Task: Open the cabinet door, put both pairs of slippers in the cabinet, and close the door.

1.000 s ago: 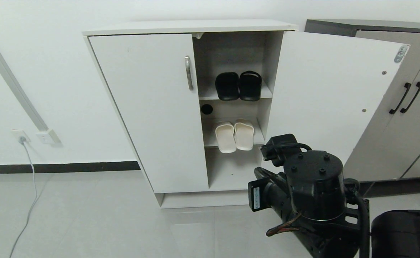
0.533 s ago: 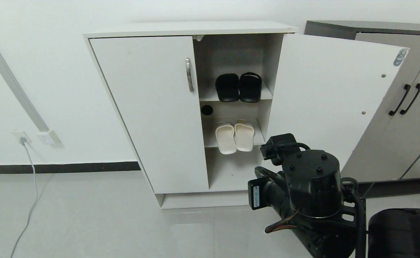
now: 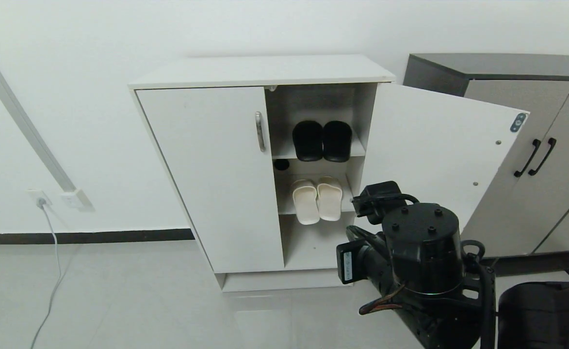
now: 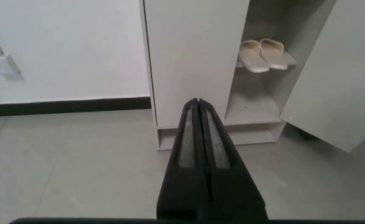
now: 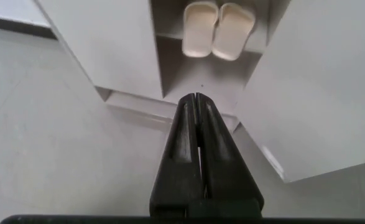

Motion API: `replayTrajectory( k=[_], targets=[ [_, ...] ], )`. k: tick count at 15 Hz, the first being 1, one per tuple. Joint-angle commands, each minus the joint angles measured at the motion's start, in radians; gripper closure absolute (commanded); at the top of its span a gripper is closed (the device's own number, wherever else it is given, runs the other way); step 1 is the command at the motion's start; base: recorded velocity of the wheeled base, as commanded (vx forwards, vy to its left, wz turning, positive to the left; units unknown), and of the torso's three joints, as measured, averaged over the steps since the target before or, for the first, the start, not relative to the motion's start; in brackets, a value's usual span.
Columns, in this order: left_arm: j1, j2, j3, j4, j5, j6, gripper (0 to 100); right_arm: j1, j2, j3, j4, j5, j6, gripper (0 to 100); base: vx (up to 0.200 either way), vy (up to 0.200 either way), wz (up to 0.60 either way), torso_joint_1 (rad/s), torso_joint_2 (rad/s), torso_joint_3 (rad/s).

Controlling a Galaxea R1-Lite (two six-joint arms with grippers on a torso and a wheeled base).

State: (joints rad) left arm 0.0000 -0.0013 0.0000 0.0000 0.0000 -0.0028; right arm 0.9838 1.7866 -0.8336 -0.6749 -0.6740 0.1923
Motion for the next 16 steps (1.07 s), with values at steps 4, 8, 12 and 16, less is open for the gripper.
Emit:
replayTrajectory(
  k=[4,8,12,16],
  targets=[
    [0.000,0.001,0.000,0.000,0.000,0.001,100,-0.002,0.014,-0.002,0.000,0.001,-0.001,100,0.000,0.000,0.00,0.122,-0.46,-0.336],
    [0.000,0.001,0.000,0.000,0.000,0.001,100,-0.004,0.016,-0.002,0.000,0.001,-0.001,100,0.000,0.000,0.00,0.158,-0.48,-0.336],
    [0.000,0.001,0.000,0.000,0.000,0.001,100,-0.004,0.014,-0.001,0.000,-0.001,-0.002,100,0.000,0.000,0.00,0.187,-0.50,-0.320],
    [0.000,0.001,0.000,0.000,0.000,0.001,100,-0.007,0.014,-0.001,0.000,-0.001,-0.002,100,0.000,0.000,0.00,0.202,-0.52,-0.317]
  ],
)
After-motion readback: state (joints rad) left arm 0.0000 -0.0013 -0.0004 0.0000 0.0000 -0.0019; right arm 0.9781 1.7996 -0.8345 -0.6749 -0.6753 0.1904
